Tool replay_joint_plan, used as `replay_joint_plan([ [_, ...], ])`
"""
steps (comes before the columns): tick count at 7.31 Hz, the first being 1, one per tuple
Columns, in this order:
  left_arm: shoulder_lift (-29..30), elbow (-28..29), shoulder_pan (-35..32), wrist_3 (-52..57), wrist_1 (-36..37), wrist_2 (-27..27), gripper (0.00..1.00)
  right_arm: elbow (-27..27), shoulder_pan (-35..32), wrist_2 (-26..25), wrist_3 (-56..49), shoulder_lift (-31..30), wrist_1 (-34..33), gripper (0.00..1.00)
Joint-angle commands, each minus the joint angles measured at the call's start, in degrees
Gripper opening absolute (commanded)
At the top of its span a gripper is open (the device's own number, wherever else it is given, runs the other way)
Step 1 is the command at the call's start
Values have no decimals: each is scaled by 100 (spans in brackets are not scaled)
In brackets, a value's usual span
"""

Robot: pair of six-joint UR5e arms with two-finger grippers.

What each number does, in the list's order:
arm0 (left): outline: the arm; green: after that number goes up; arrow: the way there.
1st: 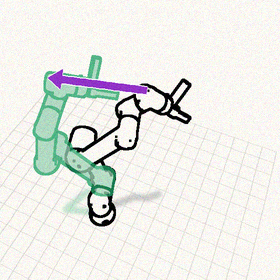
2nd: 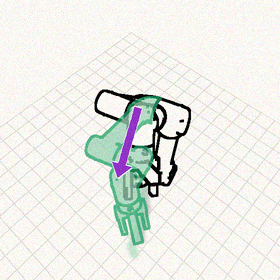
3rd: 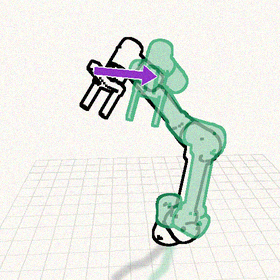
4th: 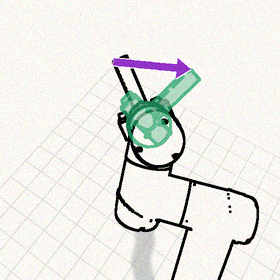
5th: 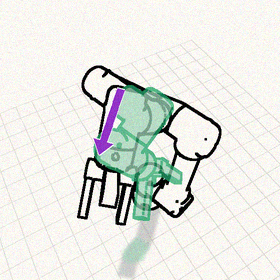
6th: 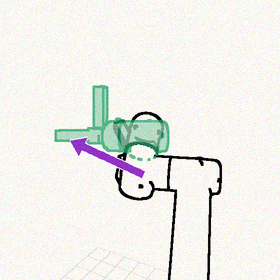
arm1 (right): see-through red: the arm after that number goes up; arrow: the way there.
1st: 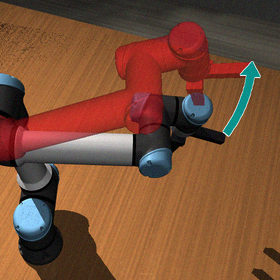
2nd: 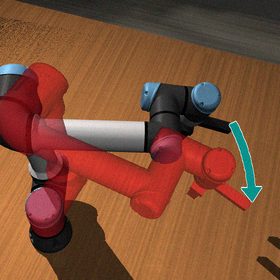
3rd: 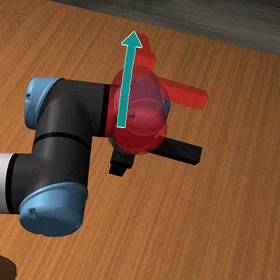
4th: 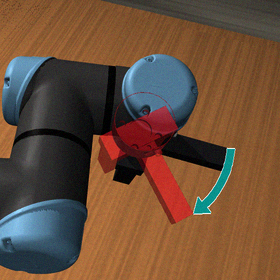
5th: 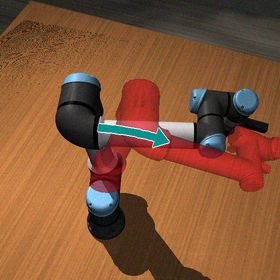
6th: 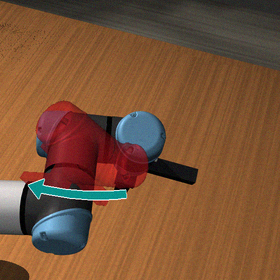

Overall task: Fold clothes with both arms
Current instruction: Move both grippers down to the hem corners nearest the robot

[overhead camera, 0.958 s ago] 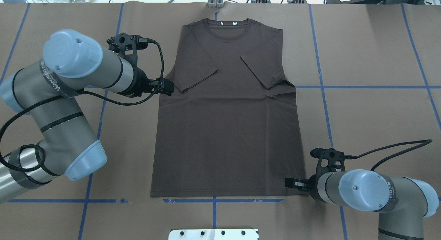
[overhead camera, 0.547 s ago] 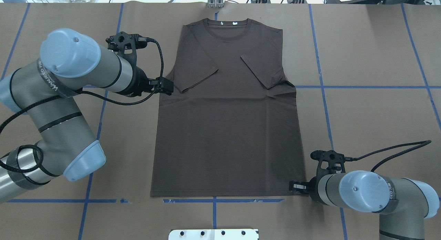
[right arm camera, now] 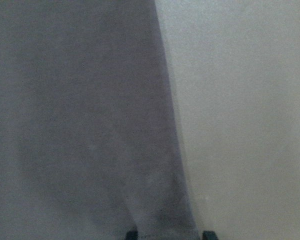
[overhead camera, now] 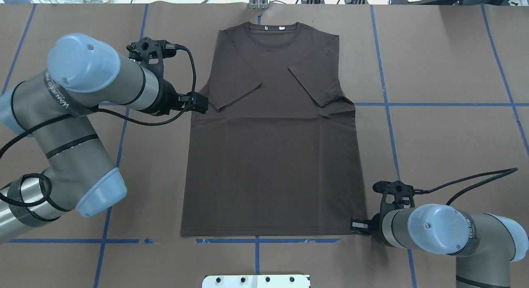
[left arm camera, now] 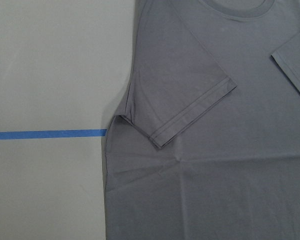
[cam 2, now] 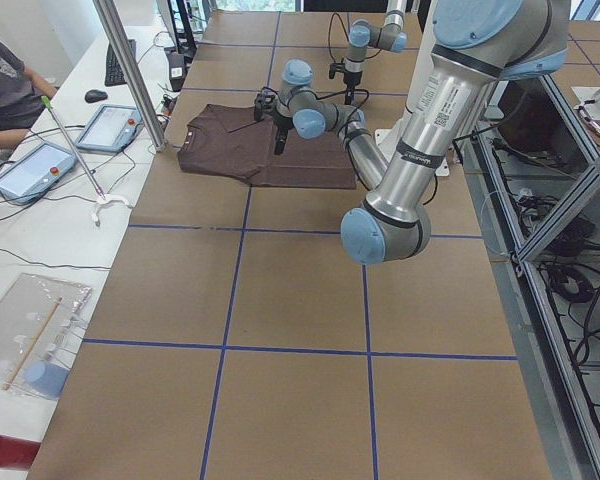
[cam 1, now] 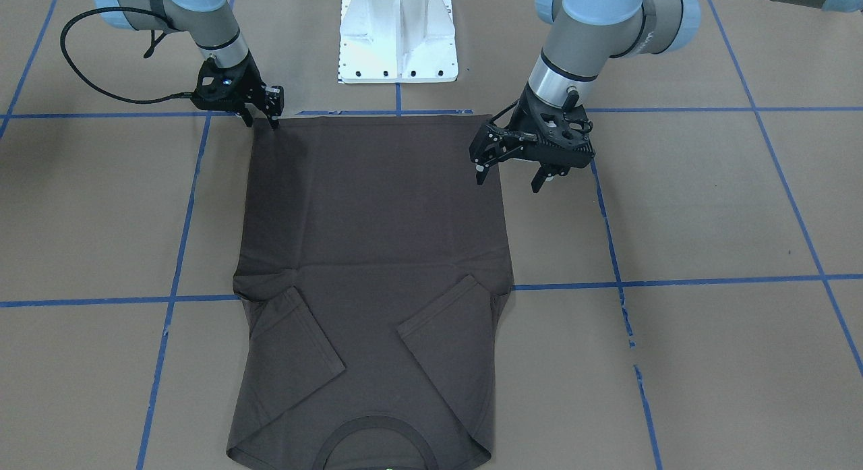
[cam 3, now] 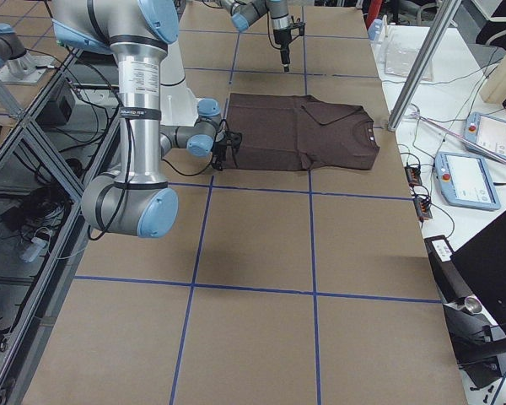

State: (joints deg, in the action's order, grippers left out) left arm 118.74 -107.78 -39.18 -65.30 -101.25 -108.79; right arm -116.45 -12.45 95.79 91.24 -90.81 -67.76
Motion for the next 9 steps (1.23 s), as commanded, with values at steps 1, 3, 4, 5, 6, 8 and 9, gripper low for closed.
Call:
replay_joint_plan([
  [1, 0, -6, -2, 0, 0, -2, 100, -88, -20, 98, -1, -7, 0, 3],
  [3, 0, -15, -2, -9, 0, -2, 100, -123, -11, 107, -1, -16, 0, 1],
  [4, -17, -23, -2, -17, 0, -2, 100, -219, -20, 107, -1, -16, 0, 0],
  [5, -104, -41, 33, -165, -9, -11, 100, -324, -11, 63, 8, 1, 8, 0],
  [6, -305, -67, 181, -689, -17, -81, 100, -482, -11, -7, 52, 28, 8, 0],
  [8, -849, -565, 1119, -1972, -17, -55, 100, -562, -152, 45, 105, 72, 17, 0],
  [9, -1070, -742, 1724, -2526, 0, 302, 100, -571, -169, 28, 105, 89, 35, 0],
])
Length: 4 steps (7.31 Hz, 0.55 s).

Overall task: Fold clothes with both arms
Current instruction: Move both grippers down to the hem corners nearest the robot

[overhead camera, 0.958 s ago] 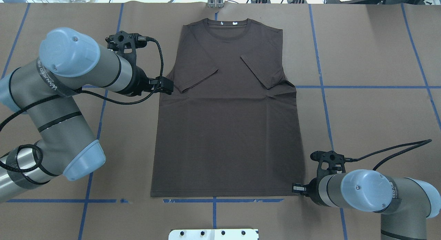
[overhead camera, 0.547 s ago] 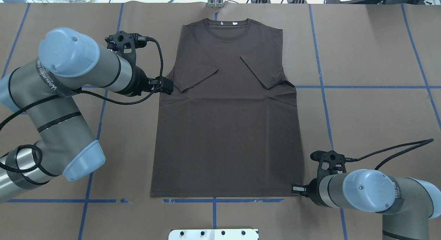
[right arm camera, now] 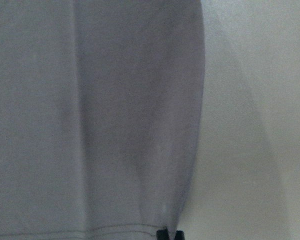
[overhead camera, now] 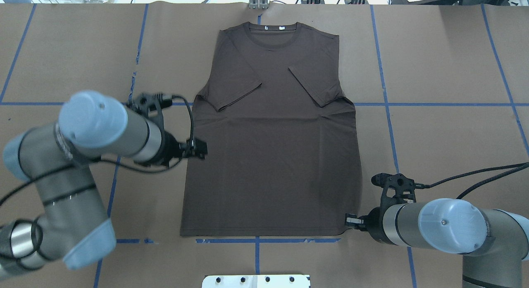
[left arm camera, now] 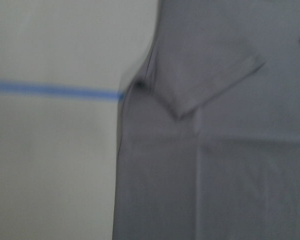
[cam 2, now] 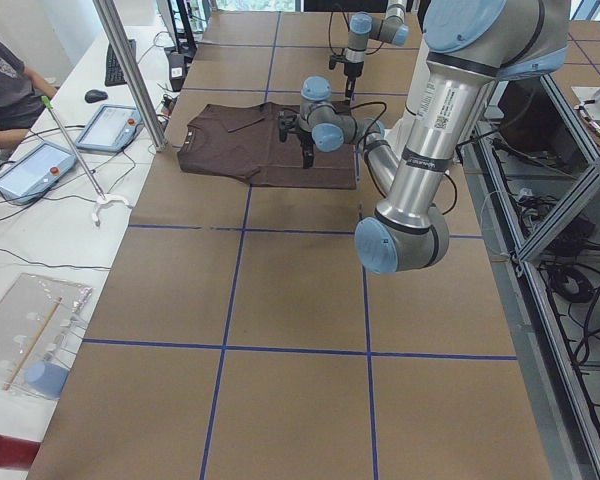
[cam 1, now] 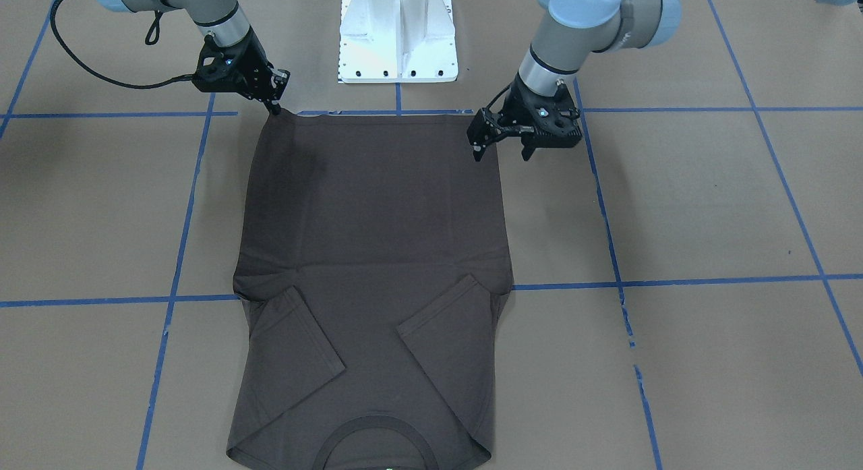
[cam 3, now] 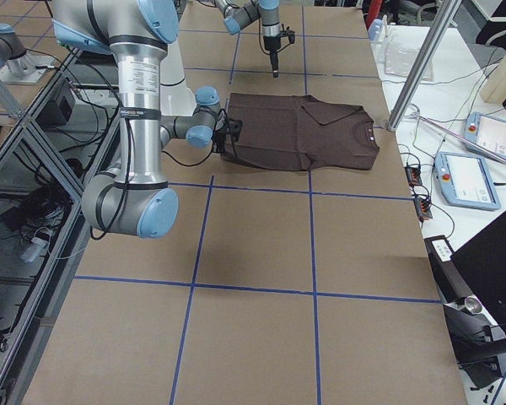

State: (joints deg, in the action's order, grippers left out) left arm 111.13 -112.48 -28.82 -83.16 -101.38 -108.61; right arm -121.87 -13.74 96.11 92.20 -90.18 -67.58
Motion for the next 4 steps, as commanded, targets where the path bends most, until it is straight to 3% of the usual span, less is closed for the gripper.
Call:
replay_joint_plan([
  [1, -337, -222, 1163, -1181, 152, 932, 100, -29, -49, -22, 9, 27, 43, 0],
  [4, -329, 42, 1545, -1809, 215, 1175, 97, -12, -93, 13, 9, 105, 52, 0],
])
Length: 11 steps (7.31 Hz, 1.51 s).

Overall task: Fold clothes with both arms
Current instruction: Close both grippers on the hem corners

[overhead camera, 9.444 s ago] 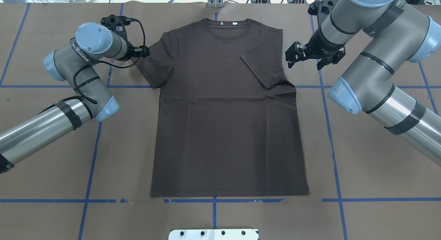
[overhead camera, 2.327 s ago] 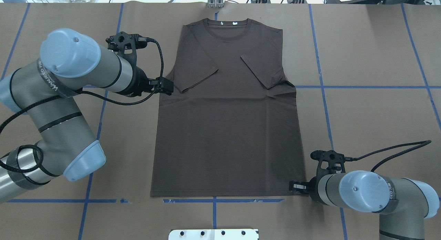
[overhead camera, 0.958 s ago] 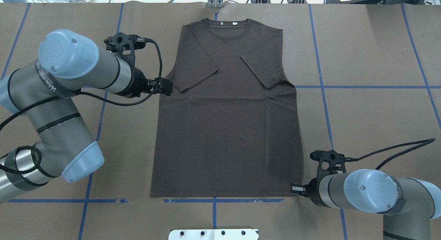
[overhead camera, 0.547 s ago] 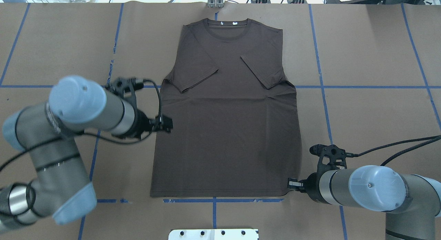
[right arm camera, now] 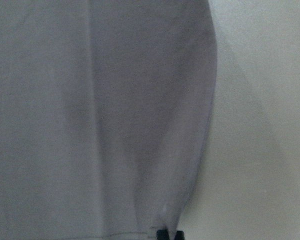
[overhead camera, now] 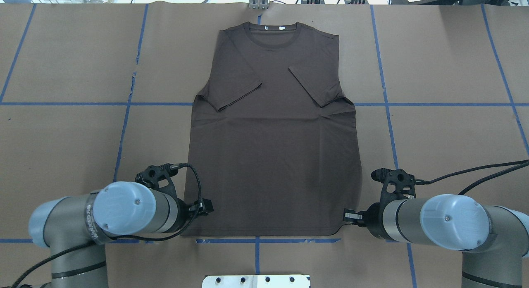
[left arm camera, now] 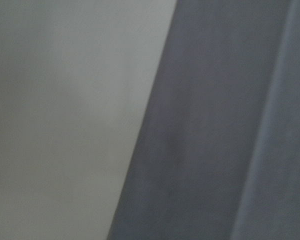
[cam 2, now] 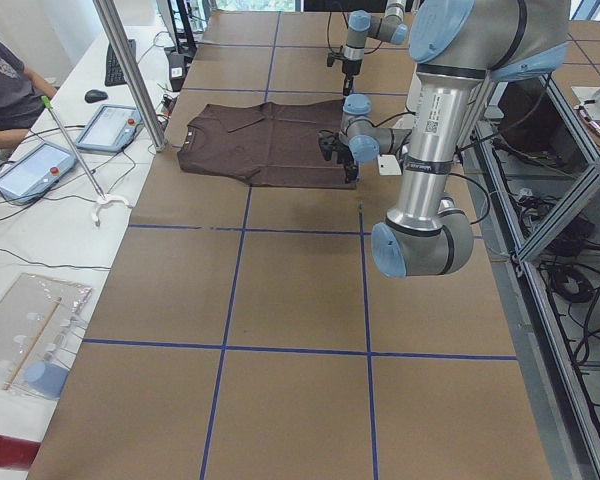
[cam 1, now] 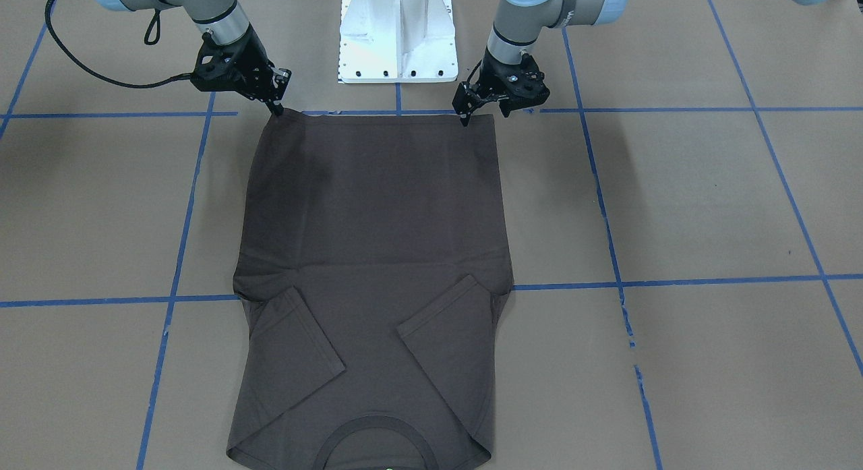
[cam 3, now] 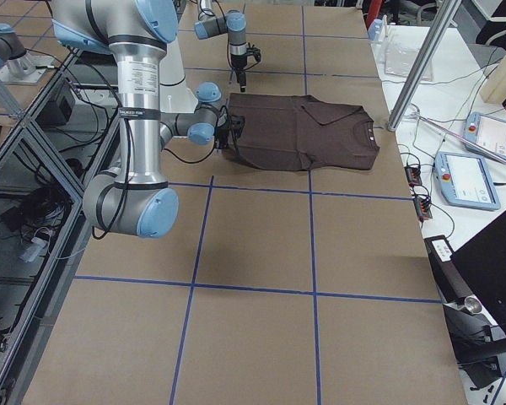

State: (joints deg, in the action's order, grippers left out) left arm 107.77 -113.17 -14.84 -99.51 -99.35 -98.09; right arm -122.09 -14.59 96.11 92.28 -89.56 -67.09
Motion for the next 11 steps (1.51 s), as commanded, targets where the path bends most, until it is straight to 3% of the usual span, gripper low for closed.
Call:
replay_joint_plan([
  [1, -2, 138, 148, -192, 12, 141, 93, 1, -9, 22, 0, 88, 3, 0],
  [11, -11, 191, 209, -209, 267, 203, 72, -95, -88, 48, -8, 79, 3, 0],
])
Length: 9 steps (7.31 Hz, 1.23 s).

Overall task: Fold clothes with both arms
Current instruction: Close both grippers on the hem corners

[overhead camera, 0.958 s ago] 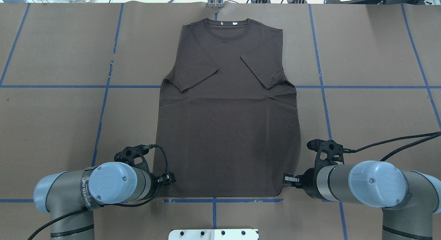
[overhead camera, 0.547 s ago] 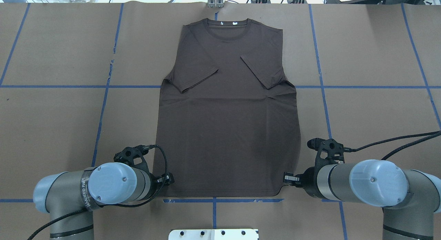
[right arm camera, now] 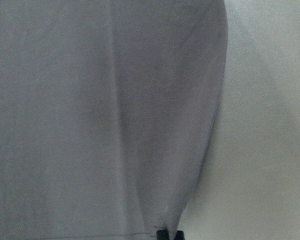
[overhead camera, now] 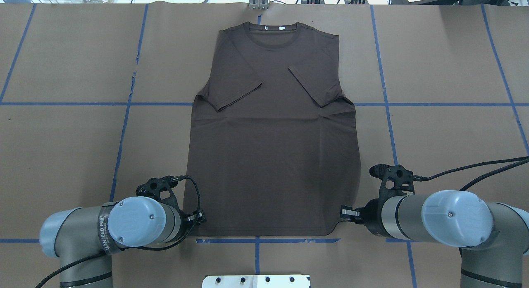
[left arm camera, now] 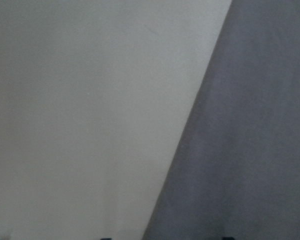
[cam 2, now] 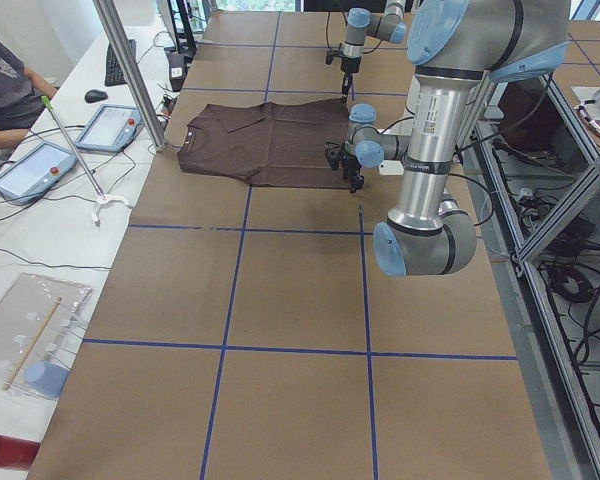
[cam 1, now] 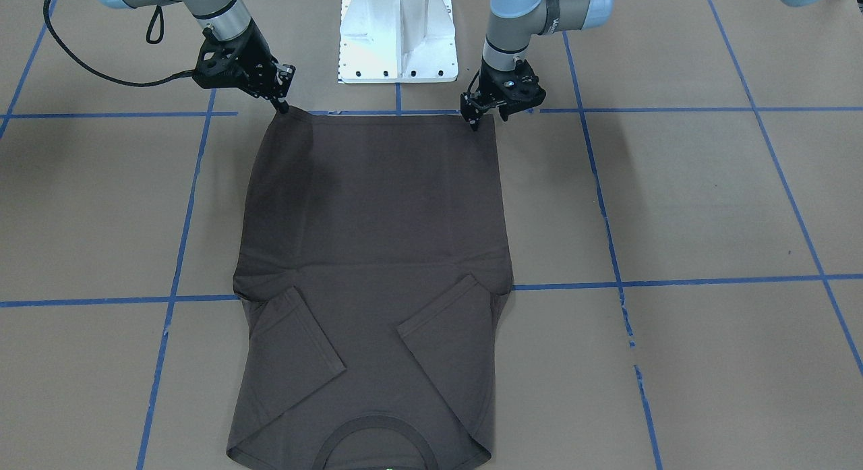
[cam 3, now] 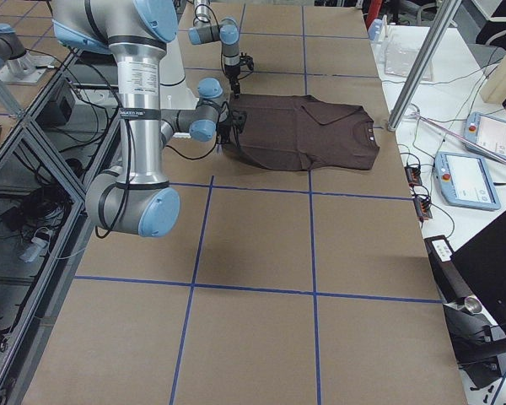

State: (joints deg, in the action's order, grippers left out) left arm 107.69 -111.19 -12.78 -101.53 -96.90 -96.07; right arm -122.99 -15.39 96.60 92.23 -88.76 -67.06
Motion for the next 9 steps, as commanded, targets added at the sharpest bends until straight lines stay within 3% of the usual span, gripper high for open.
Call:
replay_joint_plan([
  [1, -2, -17, 4, -68, 22, 0, 55, -5, -26, -1, -4, -1, 0, 0],
  [3, -2, -43, 12, -86, 22, 0, 39, -49, -70, 8, -4, -28, -9, 0],
  [6, 6, -43, 30, -86, 22, 0, 22, -40, -61, 8, -4, -36, -9, 0],
  [8, 6, -61, 30, -95, 30, 0, 0, -32, -61, 17, -4, -28, -9, 0],
  [9, 6, -96, 30, -95, 30, 0, 0, -32, -61, 25, -4, -36, -9, 0],
])
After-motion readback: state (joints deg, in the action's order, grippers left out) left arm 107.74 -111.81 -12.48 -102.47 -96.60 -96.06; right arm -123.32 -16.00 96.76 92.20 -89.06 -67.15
